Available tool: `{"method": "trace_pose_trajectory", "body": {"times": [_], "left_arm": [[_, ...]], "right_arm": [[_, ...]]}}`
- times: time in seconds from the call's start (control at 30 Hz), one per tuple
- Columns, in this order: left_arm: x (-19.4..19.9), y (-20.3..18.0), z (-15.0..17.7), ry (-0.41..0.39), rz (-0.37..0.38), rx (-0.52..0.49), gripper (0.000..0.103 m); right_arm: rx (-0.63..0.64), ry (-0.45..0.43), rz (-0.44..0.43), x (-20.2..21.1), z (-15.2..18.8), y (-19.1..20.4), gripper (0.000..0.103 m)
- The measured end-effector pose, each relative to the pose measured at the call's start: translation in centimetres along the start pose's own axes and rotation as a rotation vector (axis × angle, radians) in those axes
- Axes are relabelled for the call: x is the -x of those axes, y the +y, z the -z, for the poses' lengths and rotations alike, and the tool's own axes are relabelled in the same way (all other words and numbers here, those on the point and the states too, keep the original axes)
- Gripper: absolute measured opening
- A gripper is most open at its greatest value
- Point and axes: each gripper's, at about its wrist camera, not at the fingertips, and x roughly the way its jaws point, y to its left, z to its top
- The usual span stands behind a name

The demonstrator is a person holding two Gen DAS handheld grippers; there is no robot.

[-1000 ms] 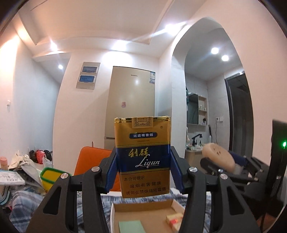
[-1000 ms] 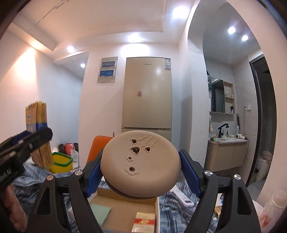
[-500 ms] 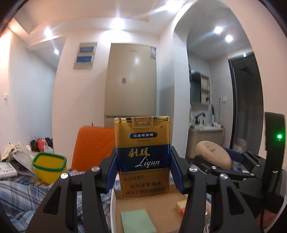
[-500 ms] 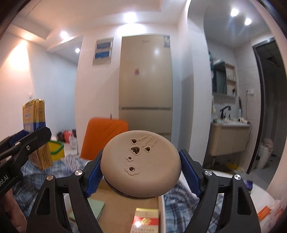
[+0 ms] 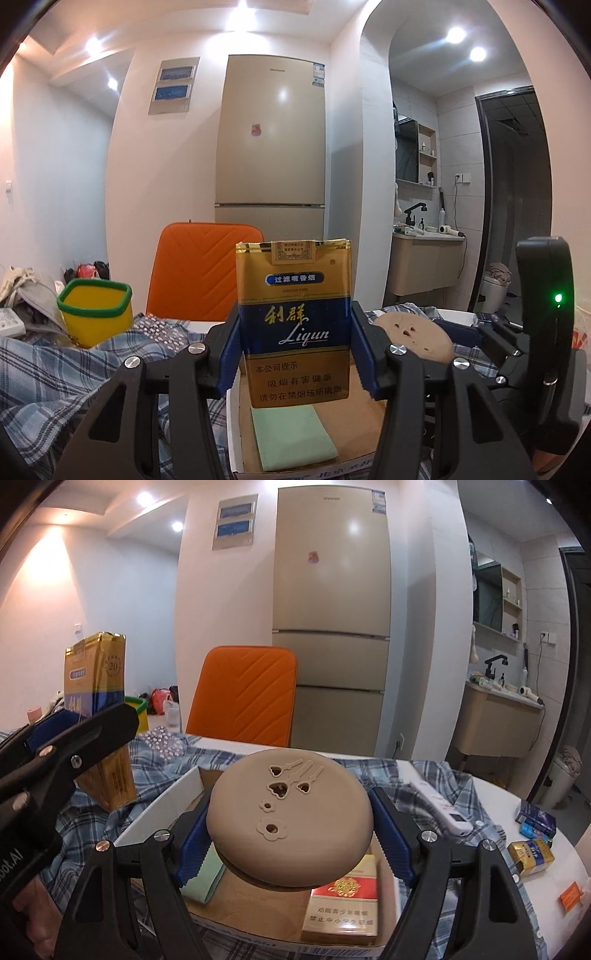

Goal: Organize soft objects
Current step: 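Carry the gold Liqun pack and beige compact up over the open box, then open the right gripper to drop the compact while the left gripper releases the pack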

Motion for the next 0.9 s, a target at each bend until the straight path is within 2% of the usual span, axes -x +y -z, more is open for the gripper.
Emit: {"method": "trace_pose_trajectory", "body": {"times": [0.43, 0.67, 0.77, 0.83, 0.9], "left_arm": [[-0.1, 0.2, -0.4, 0.003, 0.002, 0.013, 0.052], [0.2, 0.1, -0.4, -0.008, 0.006, -0.003, 0.054], [0.1, 0.4, -0.5, -0.003, 0.006, 0.007, 0.054], [-0.2, 0.4, -0.3, 0.013, 0.008, 0.009, 0.054], [-1.2, 0.4, -0.2, 0.060, 0.026, 0.010, 0.054]], "right_arm": [[0.020, 0.072, -0.096, -1.7, 0.5, 0.1, 0.081], [0.003, 0.078, -0.114, -1.9, 0.5, -0.2, 0.087], [-0.022, 0.073, -0.085, -1.7, 0.5, -0.8, 0.087], [-0.052, 0.063, -0.027, -1.3, 0.4, -1.5, 0.087], [-0.106, 0.040, 0.067, -0.5, 0.3, -3.0, 0.087]]}}
